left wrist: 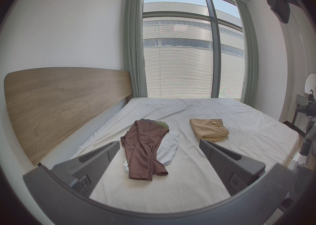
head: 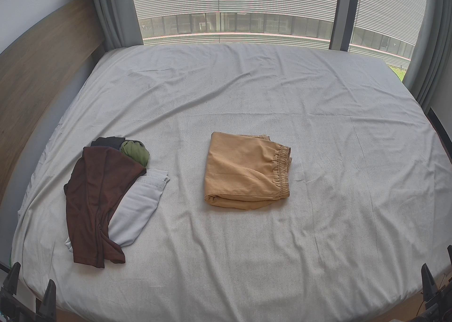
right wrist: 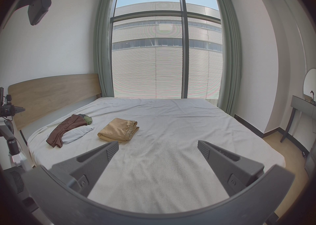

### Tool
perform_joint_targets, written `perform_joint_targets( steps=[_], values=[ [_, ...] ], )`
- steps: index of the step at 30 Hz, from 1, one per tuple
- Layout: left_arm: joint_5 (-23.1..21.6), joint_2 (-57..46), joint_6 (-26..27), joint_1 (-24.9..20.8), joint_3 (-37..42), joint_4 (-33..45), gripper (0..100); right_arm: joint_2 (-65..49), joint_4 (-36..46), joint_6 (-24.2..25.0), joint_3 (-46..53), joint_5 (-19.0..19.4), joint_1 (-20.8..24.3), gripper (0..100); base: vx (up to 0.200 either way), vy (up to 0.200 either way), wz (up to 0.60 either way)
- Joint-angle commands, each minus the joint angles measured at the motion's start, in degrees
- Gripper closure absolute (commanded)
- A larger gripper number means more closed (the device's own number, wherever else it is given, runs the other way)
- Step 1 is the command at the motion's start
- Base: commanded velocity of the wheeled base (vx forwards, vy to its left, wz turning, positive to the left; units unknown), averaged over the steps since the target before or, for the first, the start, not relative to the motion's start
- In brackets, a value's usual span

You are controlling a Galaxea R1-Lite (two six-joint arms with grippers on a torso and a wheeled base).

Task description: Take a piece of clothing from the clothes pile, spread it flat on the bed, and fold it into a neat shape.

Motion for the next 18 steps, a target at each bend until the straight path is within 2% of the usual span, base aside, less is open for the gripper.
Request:
perform_joint_targets(
  steps=[1, 18],
  values=[
    [0.0, -0.6, 0.0, 0.0, 1.0, 0.0, 0, -0.3, 0.0, 0.1, 1.0, -0.1, 0.1, 0, 0.0, 0.0, 0.0],
    [0.0, -0.6, 0.2, 0.0, 1.0, 0.0, 0, -0.2, 0.0, 1.1, 1.0, -0.3, -0.1, 0, 0.0, 0.0, 0.0]
  ],
)
